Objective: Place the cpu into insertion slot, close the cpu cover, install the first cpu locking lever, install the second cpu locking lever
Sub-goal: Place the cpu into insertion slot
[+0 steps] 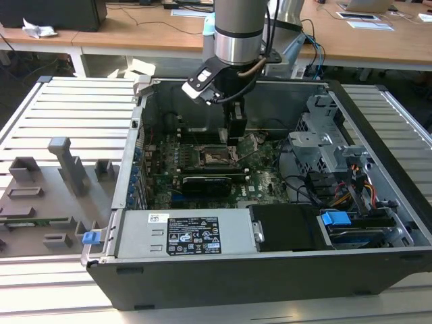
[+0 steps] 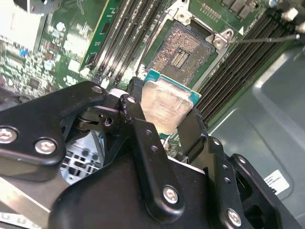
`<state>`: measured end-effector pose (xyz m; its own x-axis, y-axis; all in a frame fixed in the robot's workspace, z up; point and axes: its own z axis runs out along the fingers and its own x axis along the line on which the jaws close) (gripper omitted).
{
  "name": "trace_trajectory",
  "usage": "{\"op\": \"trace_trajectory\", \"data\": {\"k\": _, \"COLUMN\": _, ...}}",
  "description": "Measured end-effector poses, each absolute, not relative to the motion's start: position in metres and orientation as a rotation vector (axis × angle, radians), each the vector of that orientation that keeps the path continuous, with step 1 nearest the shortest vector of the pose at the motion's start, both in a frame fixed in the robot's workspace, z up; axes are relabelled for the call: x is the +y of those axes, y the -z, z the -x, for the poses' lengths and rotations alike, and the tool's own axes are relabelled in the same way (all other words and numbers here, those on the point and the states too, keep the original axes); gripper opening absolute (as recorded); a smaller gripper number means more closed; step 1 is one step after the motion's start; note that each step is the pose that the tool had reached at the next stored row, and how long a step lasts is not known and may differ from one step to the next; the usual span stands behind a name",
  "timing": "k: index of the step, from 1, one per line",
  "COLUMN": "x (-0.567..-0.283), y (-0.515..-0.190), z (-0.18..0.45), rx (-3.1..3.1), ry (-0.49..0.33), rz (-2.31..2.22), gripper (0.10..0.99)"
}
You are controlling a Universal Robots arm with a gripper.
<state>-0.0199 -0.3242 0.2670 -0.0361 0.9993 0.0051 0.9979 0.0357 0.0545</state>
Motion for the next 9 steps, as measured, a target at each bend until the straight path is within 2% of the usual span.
{"op": "trace_trajectory", "data": {"k": 9, "x": -0.3239, "y": -0.2667, "z": 0.0254, "rx": 2.263, "ry": -0.051, "rz": -2.149, "gripper": 0.541}}
